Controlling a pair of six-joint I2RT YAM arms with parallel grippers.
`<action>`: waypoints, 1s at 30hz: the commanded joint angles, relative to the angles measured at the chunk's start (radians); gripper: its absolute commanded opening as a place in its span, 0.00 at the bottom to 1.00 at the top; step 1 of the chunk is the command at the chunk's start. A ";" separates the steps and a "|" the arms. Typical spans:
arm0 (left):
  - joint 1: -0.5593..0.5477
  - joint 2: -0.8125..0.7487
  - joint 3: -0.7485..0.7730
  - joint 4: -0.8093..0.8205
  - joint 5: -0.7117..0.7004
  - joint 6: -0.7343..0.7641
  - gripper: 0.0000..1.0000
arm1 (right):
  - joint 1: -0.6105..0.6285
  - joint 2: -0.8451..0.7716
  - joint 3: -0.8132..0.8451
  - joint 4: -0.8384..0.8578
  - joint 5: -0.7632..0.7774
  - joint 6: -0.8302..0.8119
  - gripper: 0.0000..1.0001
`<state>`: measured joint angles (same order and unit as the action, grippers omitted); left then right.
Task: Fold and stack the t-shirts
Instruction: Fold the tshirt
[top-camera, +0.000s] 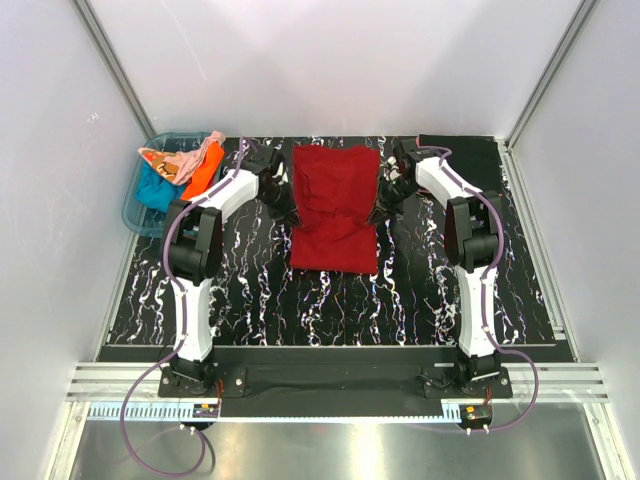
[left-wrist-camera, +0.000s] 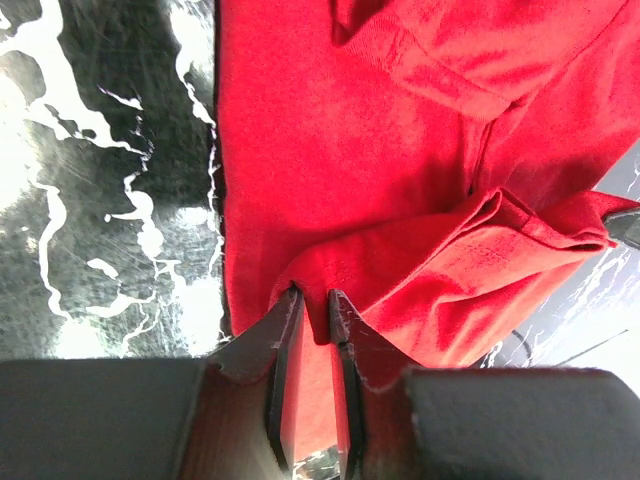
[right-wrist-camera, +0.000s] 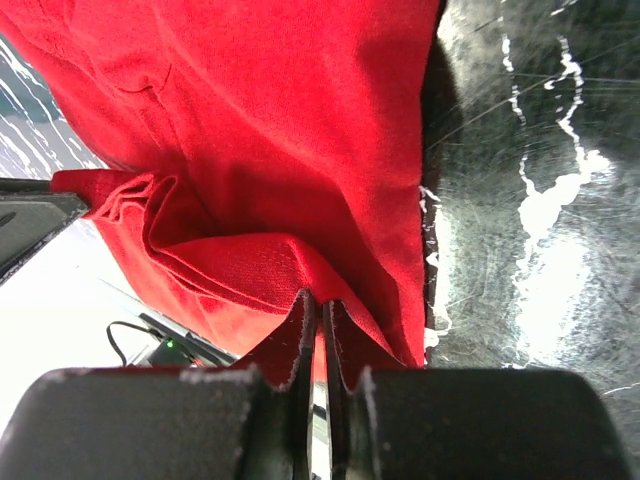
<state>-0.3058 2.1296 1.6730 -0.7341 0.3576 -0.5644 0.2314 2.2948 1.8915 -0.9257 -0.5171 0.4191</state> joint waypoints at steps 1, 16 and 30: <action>0.011 0.015 0.060 0.024 0.029 0.017 0.20 | -0.017 0.018 0.044 -0.015 -0.020 0.000 0.08; 0.022 0.030 0.131 -0.033 -0.057 0.020 0.46 | -0.024 0.063 0.145 -0.076 0.028 -0.017 0.24; 0.005 -0.298 -0.153 0.082 -0.021 0.055 0.60 | -0.024 -0.175 -0.021 -0.084 0.119 -0.068 0.46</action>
<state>-0.2901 1.8542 1.5787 -0.7231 0.2359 -0.5232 0.2108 2.2219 1.9209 -1.0557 -0.3519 0.3588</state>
